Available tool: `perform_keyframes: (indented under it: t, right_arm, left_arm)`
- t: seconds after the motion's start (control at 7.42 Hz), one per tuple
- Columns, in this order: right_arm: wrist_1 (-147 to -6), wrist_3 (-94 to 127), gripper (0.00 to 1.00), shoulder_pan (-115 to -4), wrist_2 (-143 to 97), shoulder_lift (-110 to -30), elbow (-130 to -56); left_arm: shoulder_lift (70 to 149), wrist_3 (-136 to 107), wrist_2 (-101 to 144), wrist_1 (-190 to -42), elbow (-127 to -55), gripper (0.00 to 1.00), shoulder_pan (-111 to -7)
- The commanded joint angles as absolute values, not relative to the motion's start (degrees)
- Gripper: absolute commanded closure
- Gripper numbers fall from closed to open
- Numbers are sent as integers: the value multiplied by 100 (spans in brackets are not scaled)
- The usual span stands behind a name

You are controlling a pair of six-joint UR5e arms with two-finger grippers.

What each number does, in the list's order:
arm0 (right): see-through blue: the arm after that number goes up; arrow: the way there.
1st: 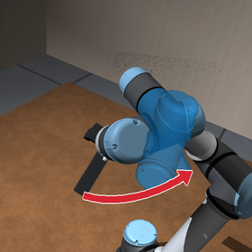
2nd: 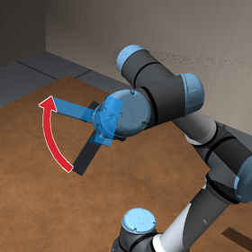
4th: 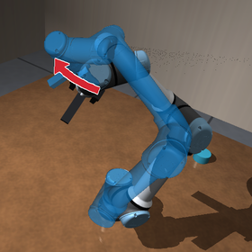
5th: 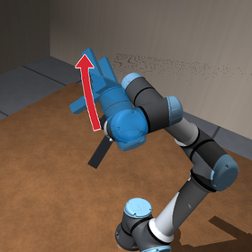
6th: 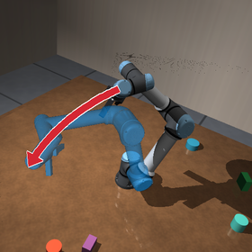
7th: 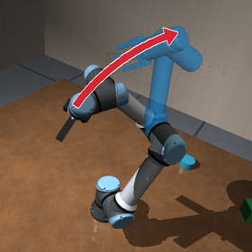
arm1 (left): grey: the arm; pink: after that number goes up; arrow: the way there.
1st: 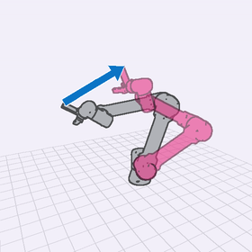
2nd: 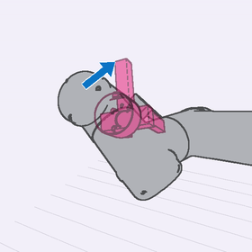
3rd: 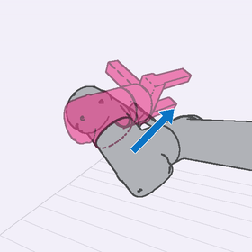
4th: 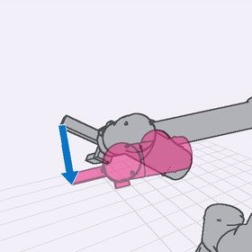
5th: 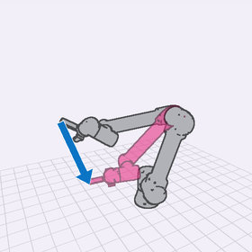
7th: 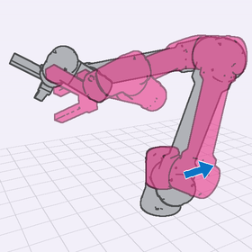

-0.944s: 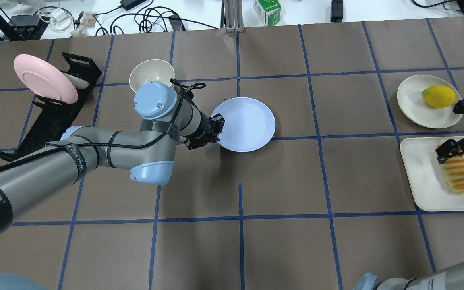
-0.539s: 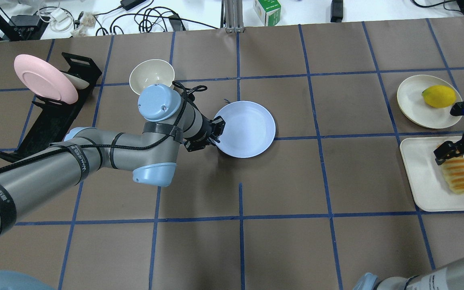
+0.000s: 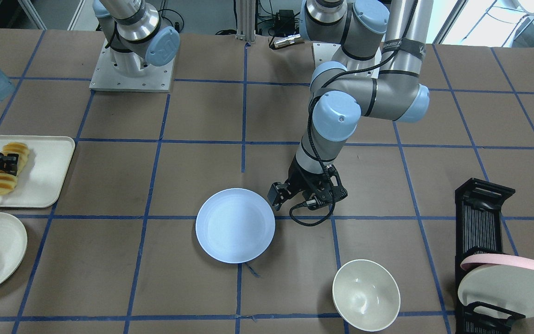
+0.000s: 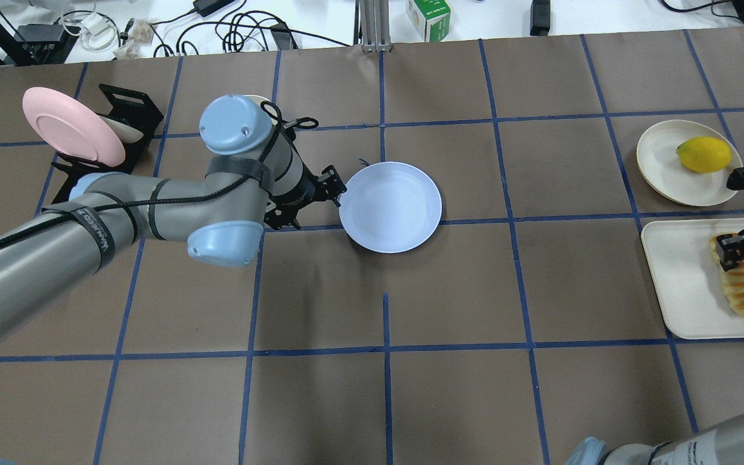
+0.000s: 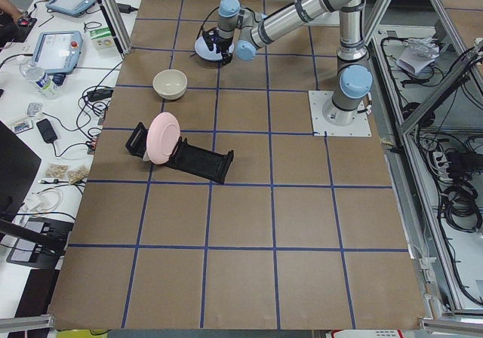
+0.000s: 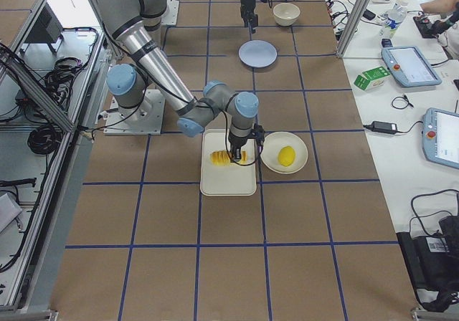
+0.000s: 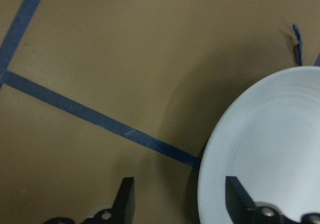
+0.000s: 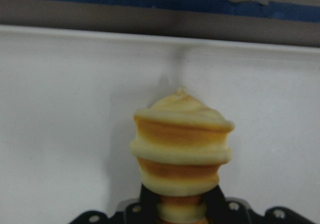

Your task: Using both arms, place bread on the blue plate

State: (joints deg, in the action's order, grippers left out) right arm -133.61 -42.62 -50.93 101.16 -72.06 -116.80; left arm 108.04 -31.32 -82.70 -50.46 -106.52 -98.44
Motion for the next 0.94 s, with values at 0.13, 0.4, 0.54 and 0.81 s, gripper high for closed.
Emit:
perform_keyframes:
  t: [0.13,0.4,0.54,0.81]
  right_arm:
    - [-12636,-4010,100,-5185,10152,-7749,-11480]
    - [-11648,-3228,100,-5962,9958,-8434,-11260]
    - [-11550,-2556,100,-6690,9949,-8568,-11154]
    - [-11566,-1106,100,-8088,9347,-8430,-10961]
  left_arm:
    - [10267,-1411,-8673,-8641,-8549,0,-9712]
    - [9706,-976,-8684,-9209,-8018,0,-9703]
    - [9529,-967,-8701,-9246,-8137,0,-9694]
    - [9203,-923,-8928,-9545,-8401,0,-9642]
